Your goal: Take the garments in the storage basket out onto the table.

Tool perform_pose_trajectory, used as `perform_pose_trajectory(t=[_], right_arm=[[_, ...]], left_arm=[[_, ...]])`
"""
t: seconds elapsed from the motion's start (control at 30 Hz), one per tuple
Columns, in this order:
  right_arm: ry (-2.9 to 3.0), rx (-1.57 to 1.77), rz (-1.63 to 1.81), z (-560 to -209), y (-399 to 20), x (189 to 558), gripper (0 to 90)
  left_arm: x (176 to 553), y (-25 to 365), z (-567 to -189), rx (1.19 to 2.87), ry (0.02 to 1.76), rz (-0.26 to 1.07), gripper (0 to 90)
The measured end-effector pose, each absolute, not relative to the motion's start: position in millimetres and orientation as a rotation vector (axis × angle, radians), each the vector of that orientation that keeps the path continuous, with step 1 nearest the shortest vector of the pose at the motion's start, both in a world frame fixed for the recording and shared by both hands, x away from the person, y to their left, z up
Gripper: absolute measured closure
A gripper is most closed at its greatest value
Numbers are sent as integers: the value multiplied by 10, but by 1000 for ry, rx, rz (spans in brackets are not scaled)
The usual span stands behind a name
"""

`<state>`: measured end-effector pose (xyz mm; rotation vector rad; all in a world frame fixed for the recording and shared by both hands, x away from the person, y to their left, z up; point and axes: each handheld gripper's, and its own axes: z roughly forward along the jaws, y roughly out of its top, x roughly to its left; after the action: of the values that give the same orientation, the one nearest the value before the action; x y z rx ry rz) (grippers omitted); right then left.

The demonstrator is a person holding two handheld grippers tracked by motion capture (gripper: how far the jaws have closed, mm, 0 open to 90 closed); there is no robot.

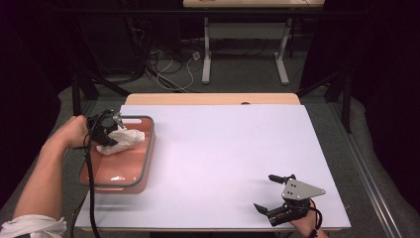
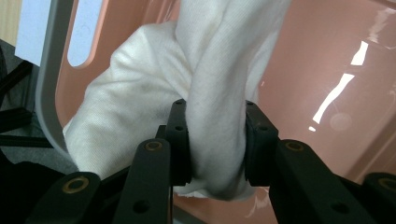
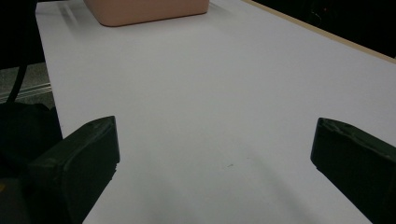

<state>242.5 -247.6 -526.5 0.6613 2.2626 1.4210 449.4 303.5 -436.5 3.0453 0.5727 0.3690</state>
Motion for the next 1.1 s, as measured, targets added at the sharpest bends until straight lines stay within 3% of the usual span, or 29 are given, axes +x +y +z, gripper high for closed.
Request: perform_pose_trajectory(t=[1.1], right_arm=[[2270, 666, 1426, -5269, -2471, 2431, 8]], left_arm=[[4409, 3005, -3832, 3100, 446, 394, 699]])
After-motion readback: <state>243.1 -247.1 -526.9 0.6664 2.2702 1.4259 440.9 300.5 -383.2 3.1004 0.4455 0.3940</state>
